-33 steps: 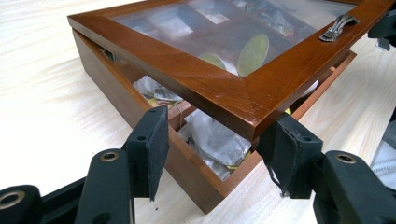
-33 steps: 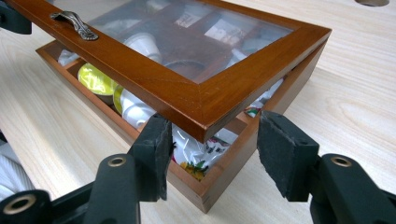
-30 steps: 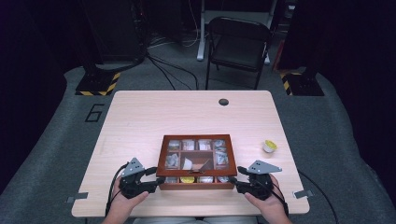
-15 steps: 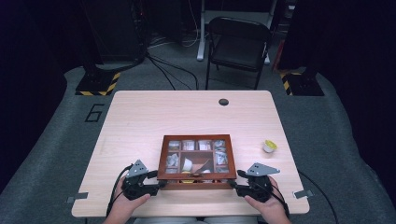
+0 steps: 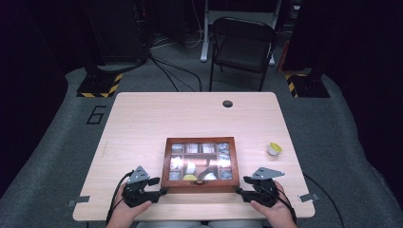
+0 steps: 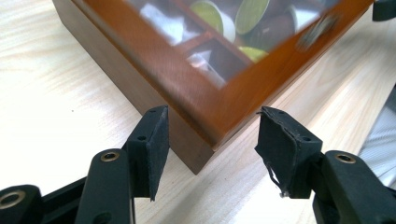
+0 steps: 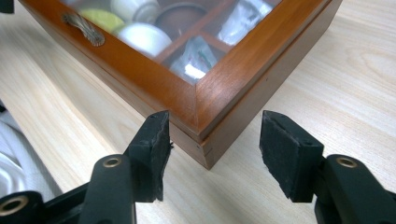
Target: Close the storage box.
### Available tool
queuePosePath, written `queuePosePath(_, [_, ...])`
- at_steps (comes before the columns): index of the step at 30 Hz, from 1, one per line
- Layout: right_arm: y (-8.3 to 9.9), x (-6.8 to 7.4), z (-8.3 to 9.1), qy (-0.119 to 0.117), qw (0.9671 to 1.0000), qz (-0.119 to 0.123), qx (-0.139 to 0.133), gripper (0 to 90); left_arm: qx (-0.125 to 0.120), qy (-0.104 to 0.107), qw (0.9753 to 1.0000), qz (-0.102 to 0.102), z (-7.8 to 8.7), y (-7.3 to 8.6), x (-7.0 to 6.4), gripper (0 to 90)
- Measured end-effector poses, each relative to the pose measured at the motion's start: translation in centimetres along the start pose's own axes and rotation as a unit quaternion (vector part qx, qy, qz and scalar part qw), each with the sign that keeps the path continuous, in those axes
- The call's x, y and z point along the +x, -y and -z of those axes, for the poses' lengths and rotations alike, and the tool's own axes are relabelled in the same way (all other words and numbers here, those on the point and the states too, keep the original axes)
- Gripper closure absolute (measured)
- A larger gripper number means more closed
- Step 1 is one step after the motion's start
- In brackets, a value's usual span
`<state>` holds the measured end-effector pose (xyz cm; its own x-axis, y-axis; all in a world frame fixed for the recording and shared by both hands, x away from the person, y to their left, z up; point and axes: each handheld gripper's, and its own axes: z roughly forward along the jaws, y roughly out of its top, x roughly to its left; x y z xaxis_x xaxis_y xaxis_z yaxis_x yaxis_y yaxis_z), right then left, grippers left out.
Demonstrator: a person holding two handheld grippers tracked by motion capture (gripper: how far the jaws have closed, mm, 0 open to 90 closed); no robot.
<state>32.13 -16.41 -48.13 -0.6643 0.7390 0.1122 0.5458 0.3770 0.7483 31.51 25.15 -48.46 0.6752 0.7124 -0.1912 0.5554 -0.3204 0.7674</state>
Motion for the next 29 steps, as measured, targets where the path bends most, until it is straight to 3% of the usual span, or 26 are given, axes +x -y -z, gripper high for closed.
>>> queuePosePath(7, [0.6, -0.6, 1.5, 0.004, 0.9995, -0.023, -0.02, 42.0, -0.009, -0.006, 0.9998, 0.014, 0.3, -0.2, 0.6, 42.6])
queuePosePath(11, [0.5, -0.9, 1.9, 0.008, 0.9991, -0.02, -0.035, 41.3, -0.024, -0.009, 0.9994, 0.024, 0.6, -0.4, 1.1, 41.7])
queuePosePath(14, [0.4, -1.0, 2.0, 0.029, 0.9988, -0.009, -0.039, 41.3, -0.029, -0.011, 0.9991, 0.028, 0.7, -0.5, 1.6, 41.7])
queuePosePath(21, [0.5, -2.6, 2.3, 0.046, 0.9972, -0.037, -0.047, 41.3, -0.032, -0.022, 0.9987, 0.033, 0.9, -0.7, 2.8, 39.8])
queuePosePath(23, [0.5, -2.8, 2.4, 0.044, 0.9968, -0.044, -0.051, 41.1, -0.029, -0.022, 0.9989, 0.028, 1.0, -0.7, 2.9, 39.5])
queuePosePath(26, [0.7, -3.1, 2.5, 0.03, 0.9966, -0.054, -0.055, 39.6, -0.033, -0.002, 0.999, 0.03, 1.1, -0.6, 2.6, 39.3])
queuePosePath(29, [0.6, -2.2, 2.3, 0.004, 0.9983, -0.022, -0.053, 37.9, -0.033, 0.014, 0.9991, 0.025, 0.9, -0.5, 2.0, 38.1])
